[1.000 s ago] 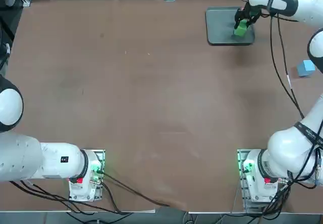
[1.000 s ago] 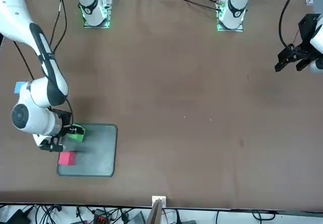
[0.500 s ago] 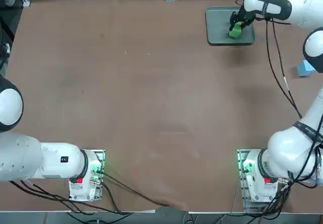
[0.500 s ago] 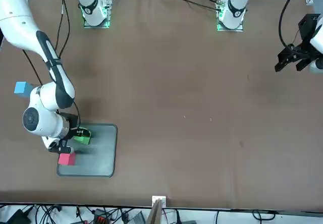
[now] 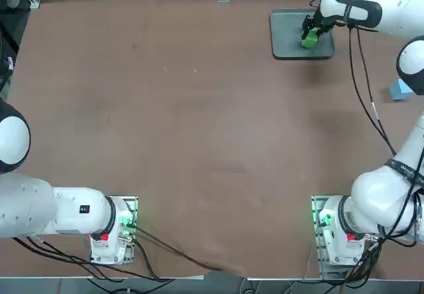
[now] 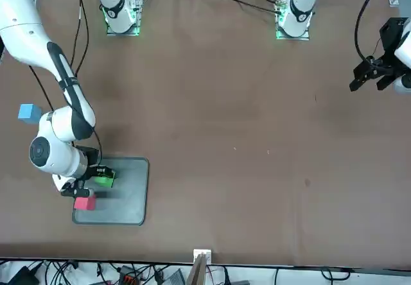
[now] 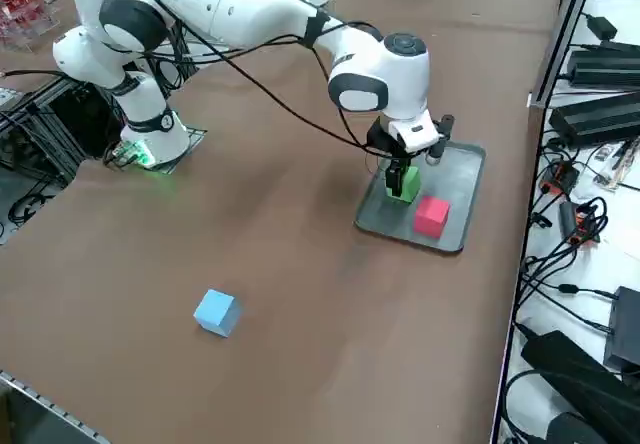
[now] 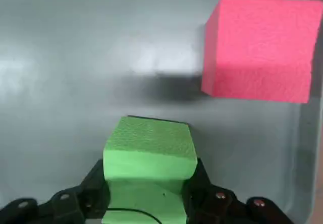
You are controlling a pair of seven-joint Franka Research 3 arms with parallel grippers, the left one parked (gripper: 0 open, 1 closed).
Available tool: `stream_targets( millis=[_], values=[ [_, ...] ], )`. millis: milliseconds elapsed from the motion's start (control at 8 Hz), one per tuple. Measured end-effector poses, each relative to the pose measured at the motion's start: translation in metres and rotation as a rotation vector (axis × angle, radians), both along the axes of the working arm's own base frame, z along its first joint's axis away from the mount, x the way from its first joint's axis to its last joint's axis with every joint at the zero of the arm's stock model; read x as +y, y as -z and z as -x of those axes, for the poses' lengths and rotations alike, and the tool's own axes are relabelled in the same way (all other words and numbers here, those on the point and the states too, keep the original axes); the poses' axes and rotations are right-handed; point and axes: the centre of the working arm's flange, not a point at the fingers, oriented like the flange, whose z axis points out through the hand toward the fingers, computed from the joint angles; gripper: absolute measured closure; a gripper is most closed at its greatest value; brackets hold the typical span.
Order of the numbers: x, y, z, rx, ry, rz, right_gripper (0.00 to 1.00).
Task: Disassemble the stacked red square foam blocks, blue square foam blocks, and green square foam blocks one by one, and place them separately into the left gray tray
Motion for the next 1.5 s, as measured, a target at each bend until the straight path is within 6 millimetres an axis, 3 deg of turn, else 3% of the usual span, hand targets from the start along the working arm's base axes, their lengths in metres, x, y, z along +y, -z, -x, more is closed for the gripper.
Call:
stream_targets(
  millis=[125, 375, 625, 750, 1000, 1250, 1375, 1500],
  values=[
    [-0.001, 0.000, 0.000, -0.002, -0.002, 0.005, 0.26],
    [-0.004, 0.001, 0.000, -0.001, -0.002, 0.012, 0.00],
    [-0.002, -0.003, -0.002, -0.008, -0.004, 0.012, 0.00],
    [0.000, -0.015, -0.004, -0.008, -0.011, 0.018, 0.00],
    [0.008, -0.068, -0.003, 0.000, -0.029, 0.052, 0.00],
    [-0.006, -0.134, 0.009, 0.028, -0.008, 0.116, 0.00],
    [-0.027, -0.162, 0.020, 0.072, 0.033, 0.138, 0.00],
    [-0.066, -0.179, 0.037, 0.148, 0.074, 0.154, 0.00]
  ],
)
